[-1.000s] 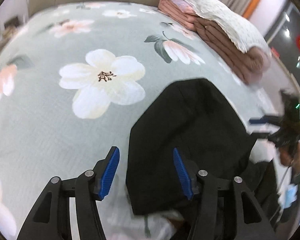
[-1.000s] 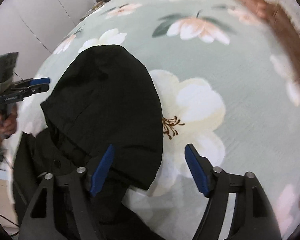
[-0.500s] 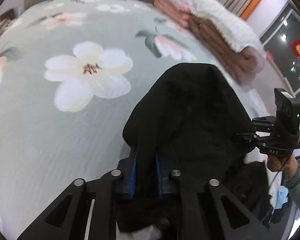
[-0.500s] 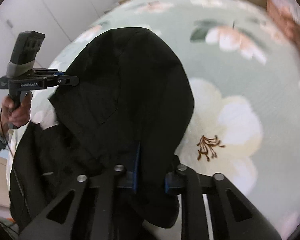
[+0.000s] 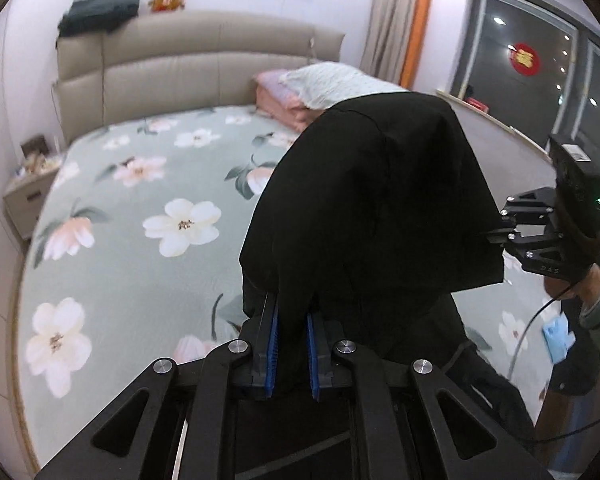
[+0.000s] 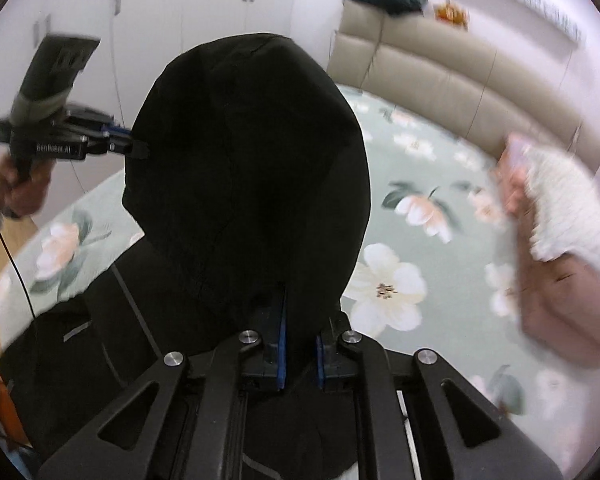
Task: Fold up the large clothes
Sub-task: 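Fold the lifted hood over the folded jacket with both tools and release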
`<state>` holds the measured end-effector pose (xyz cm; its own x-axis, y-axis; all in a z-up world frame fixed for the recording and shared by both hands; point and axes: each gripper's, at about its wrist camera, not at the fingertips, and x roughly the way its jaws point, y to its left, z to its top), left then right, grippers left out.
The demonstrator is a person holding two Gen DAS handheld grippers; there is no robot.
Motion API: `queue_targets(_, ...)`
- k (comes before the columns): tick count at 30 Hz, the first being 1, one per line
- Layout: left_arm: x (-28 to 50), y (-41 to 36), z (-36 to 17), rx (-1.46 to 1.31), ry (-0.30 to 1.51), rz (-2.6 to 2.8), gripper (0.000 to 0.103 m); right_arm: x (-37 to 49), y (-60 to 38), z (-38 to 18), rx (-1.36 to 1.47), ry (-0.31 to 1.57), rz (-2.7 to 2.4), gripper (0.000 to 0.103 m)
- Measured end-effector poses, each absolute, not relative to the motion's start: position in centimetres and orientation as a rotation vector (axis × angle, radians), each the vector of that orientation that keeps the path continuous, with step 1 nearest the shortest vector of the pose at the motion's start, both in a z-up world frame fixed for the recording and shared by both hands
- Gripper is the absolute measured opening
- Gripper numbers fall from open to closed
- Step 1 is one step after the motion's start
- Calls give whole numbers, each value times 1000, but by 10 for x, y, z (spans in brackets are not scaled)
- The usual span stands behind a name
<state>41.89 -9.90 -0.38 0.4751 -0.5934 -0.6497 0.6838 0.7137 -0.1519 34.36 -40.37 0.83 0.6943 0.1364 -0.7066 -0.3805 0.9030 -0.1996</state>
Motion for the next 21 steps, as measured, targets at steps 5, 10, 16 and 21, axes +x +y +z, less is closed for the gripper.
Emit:
queue_targets(5, 372, -80, -63, 74, 872, -741, 15, 288, -385, -31, -387, 802, 194, 13)
queue_targets(10, 338, -74, -179, 108, 1089, -683, 15, 267, -397, -128, -231, 981, 162, 13)
queue_targets(16, 316, -44, -206, 83, 1055, -675, 15, 245, -439, -163, -114, 974, 113, 15)
queue_targets(21, 319, -15, -146, -5, 825, -646, 15, 223, -453, -145, -138, 904, 64, 16)
